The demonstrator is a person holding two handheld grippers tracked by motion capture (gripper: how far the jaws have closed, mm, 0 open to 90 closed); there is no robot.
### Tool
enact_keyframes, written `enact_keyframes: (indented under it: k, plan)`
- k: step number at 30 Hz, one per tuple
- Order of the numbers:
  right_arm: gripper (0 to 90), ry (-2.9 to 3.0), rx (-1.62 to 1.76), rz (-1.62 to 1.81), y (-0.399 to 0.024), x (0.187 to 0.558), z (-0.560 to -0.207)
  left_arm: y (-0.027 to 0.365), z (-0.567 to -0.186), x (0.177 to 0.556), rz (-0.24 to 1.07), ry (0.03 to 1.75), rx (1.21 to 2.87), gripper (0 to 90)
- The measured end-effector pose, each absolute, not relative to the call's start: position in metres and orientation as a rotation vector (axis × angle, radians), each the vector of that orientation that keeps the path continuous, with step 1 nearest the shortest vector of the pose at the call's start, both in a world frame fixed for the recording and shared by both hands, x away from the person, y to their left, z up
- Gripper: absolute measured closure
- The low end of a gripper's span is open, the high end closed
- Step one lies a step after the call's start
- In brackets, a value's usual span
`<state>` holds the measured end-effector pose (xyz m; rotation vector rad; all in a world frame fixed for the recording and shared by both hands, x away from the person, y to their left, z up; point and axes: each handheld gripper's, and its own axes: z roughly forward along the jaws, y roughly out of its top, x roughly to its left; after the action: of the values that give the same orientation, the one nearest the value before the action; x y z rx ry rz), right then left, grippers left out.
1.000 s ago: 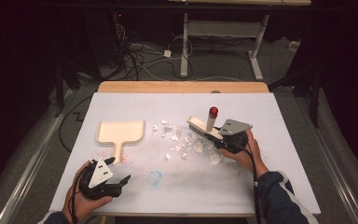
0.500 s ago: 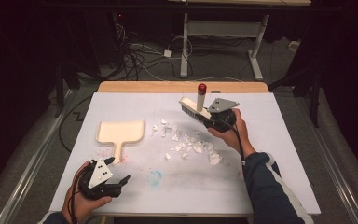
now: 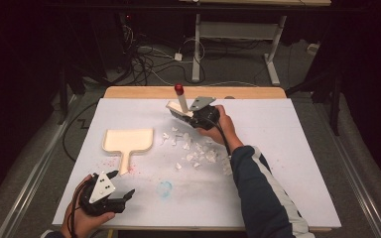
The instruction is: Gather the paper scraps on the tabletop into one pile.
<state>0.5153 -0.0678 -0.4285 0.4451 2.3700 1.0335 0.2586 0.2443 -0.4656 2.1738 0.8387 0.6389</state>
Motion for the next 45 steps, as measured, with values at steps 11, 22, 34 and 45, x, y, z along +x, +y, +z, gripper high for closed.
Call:
enact_keyframes:
  k: [11,22,34,45]
  plan:
    - [67.4,2.517,0.251,0.999,-0.046,0.497,-0.446,0.246,-0.467,0.253,0.627,0.831,2.192,20.2]
    - [67.4,2.621,0.059,1.074,-0.098,0.469,-0.438,0.244,-0.468,0.251,0.622,0.837,2.211,20.2]
    - [67.5,2.48,0.215,1.178,-0.127,0.461,-0.42,0.244,-0.467,0.249,0.629,0.841,2.224,20.2]
    - [67.5,2.328,0.786,1.396,-0.094,0.431,-0.404,0.253,-0.462,0.241,0.638,0.869,2.192,20.2]
